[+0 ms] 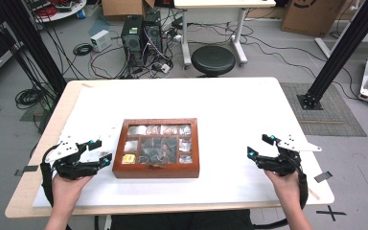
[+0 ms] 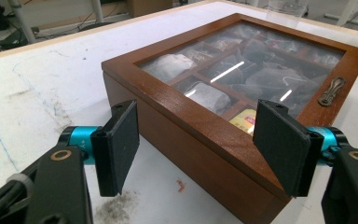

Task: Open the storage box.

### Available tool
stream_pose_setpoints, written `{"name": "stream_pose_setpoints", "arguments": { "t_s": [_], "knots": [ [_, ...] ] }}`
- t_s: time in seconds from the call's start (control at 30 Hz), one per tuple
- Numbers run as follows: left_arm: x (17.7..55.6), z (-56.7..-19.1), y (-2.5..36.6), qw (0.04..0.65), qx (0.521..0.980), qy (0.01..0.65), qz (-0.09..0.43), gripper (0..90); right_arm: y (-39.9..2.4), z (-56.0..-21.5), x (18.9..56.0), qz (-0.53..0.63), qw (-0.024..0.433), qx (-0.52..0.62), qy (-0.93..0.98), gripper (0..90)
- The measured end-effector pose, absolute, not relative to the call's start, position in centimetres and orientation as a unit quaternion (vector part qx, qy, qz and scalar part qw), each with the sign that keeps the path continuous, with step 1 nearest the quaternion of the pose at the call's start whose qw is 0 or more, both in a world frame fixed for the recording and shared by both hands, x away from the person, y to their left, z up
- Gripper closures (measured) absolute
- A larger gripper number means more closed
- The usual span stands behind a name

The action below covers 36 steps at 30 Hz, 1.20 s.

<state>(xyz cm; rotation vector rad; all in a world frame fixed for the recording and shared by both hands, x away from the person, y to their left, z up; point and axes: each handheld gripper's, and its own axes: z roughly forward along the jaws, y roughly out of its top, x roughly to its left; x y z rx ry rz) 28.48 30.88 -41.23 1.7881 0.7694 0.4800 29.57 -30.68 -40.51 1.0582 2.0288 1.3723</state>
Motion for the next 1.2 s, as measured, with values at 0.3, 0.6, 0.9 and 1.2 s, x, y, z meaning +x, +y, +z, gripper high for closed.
{"name": "stream_pose_setpoints", "arguments": {
  "t_s": [0.3, 0.6, 0.9, 1.2],
  "knots": [
    [27.7, -41.7, 30.9, 0.526, 0.761, 0.324, 0.199, 31.4, -30.3, -40.5, 30.0, 0.503, 0.229, 0.376, 0.744, 21.9],
    [27.3, -41.9, 31.0, 0.524, 0.764, 0.323, 0.192, 30.7, -30.3, -40.7, 30.6, 0.496, 0.234, 0.392, 0.739, 21.9],
    [26.7, -42.3, 30.2, 0.519, 0.780, 0.304, 0.175, 30.5, -30.4, -40.6, 30.5, 0.495, 0.241, 0.395, 0.735, 21.9],
    [26.3, -42.4, 30.0, 0.520, 0.783, 0.298, 0.164, 30.0, -30.6, -40.6, 30.5, 0.495, 0.248, 0.399, 0.732, 21.9]
  ]
}}
